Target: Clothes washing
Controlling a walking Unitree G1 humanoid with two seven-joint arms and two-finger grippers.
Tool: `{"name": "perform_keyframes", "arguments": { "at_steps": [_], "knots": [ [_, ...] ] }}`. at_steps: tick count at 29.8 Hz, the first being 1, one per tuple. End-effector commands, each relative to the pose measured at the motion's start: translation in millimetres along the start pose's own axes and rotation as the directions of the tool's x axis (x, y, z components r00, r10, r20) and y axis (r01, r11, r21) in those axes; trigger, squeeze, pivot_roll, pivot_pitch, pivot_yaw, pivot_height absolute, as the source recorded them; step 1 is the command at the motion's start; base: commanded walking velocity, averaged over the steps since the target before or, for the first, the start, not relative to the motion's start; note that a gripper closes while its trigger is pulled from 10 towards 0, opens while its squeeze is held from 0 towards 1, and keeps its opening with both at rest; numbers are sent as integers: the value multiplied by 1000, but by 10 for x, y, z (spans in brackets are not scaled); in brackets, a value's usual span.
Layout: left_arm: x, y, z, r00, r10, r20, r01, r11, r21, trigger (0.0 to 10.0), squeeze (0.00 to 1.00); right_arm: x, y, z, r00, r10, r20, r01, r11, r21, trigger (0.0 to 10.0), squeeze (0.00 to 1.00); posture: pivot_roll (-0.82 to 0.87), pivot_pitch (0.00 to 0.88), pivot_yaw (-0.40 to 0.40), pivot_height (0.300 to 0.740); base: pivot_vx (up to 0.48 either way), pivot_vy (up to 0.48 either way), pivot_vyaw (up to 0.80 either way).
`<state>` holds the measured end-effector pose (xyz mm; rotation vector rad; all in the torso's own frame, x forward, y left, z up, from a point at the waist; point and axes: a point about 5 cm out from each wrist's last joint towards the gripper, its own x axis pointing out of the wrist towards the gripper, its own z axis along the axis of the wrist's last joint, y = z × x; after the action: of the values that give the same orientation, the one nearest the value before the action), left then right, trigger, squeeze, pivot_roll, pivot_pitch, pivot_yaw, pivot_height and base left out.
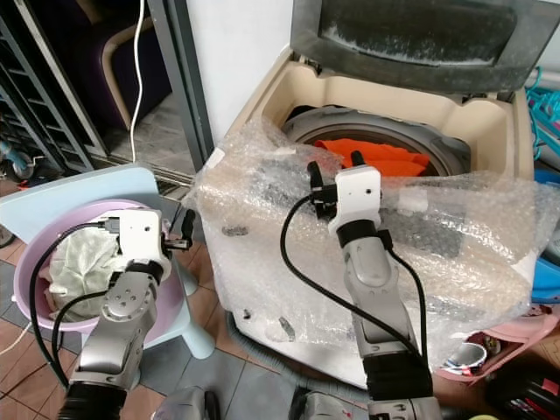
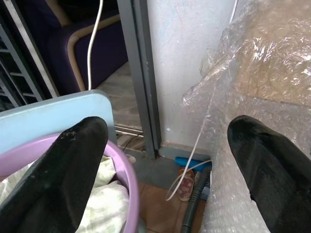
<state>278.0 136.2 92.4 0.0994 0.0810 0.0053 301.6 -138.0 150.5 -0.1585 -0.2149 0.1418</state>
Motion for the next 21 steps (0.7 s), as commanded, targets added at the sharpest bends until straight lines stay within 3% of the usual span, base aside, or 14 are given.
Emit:
{"name": "perform_keyframes", "arguments": {
  "at_steps": [1, 9, 13, 15, 18, 21],
  "knots": [
    [-10, 11, -7, 1000, 10, -7, -10, 1000, 9, 10000, 0, 38, -27, 51, 1000, -15, 8, 15, 1000, -20, 10000, 0, -30, 0, -2, 740, -300, 0, 0],
    [-6, 26, -9, 1000, 21, -10, -21, 1000, 6, 10000, 0, 83, -64, 74, 1000, -25, 9, 25, 1000, -16, 10000, 0, -28, 0, -9, 740, -293, 0, 0],
    [-7, 38, -6, 1000, 30, -6, -30, 1000, -2, 10000, 0, 90, -32, 4, 998, -42, -46, 37, 996, -85, 10000, 0, -28, 0, -10, 740, 0, 0, 0],
    [-5, 38, -12, 999, 33, -11, -33, 999, -11, 10000, 0, 75, 16, -61, 995, -13, -94, 20, 997, 79, 10000, 0, -29, 0, -9, 740, 0, 0, 0],
    [-1, 43, -28, 998, 47, -29, -47, 999, -11, 10000, 0, 56, -15, -147, 988, -62, -140, 80, 989, 121, 10000, 0, -28, 0, -11, 740, 0, 226, 0],
    [7, 68, -34, 997, 72, -32, -72, 997, -10, 10000, 0, 33, 2, -188, 984, -36, -174, 63, 987, 151, 10000, 0, -27, 0, -10, 740, 0, 461, 0]
  ]
}}
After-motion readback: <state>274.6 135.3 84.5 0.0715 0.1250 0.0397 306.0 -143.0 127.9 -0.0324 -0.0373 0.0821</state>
